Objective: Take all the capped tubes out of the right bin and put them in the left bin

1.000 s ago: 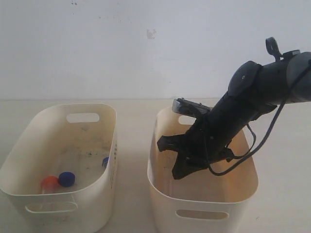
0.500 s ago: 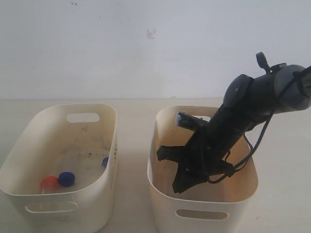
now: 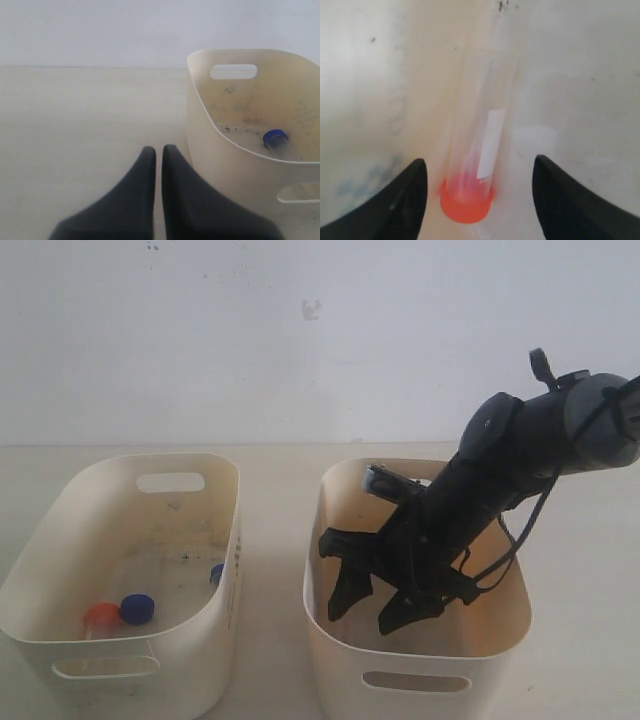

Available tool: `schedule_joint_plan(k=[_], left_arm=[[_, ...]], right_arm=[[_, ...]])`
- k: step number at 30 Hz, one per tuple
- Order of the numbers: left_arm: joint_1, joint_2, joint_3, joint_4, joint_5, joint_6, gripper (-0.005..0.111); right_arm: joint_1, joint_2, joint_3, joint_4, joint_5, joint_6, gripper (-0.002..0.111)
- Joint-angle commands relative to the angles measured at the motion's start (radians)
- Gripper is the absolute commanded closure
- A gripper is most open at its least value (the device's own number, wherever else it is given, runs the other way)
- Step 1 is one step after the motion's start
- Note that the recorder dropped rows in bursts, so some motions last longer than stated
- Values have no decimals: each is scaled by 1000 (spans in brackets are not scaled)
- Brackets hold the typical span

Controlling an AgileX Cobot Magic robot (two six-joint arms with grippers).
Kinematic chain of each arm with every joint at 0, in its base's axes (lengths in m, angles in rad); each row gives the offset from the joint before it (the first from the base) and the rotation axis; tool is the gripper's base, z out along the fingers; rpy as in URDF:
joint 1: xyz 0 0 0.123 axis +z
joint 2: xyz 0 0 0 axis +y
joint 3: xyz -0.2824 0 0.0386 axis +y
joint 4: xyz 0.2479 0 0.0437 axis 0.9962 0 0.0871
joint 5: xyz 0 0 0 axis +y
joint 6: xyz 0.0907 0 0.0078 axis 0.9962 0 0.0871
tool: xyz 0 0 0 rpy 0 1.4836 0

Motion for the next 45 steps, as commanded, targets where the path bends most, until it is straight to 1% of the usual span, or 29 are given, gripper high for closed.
schedule_joint_plan(k=[1,8,13,16,17,18,20,23,24,29,31,39,45], left_arm=[[5,-4,3,-4,-3,2,103],[5,-4,3,-4,-3,2,103],[5,-4,3,-4,-3,2,103],[5,-4,3,-4,-3,2,103],[5,-4,3,-4,-3,2,103],[5,-4,3,-4,-3,2,103],[5,-4,3,-4,-3,2,103],[5,-4,3,-4,-3,2,103],[5,-4,3,-4,-3,2,103],[5,-4,3,-4,-3,2,103],[5,-4,3,-4,-3,2,103],[5,-4,3,-4,-3,2,103],[5,-4,3,-4,-3,2,103]], right_arm=[[1,11,-2,7,-14,13,50],[1,65,-2,9,-18,35,50],[1,130,-2,2,-9,105,50],[1,155,-2,-2,-11,105,50],[1,157,-4,-2,-16,105,53],[1,157,-3,-4,-23,105,60],[1,157,-11,-7,-19,92,69],[1,157,-30,-41,-15,95,71],[1,157,-46,-77,-6,105,74],[1,157,-85,-205,29,150,99],[1,157,-93,-236,34,150,104],[-1,138,-93,-246,42,131,104],[-1,49,-93,-239,39,104,104]])
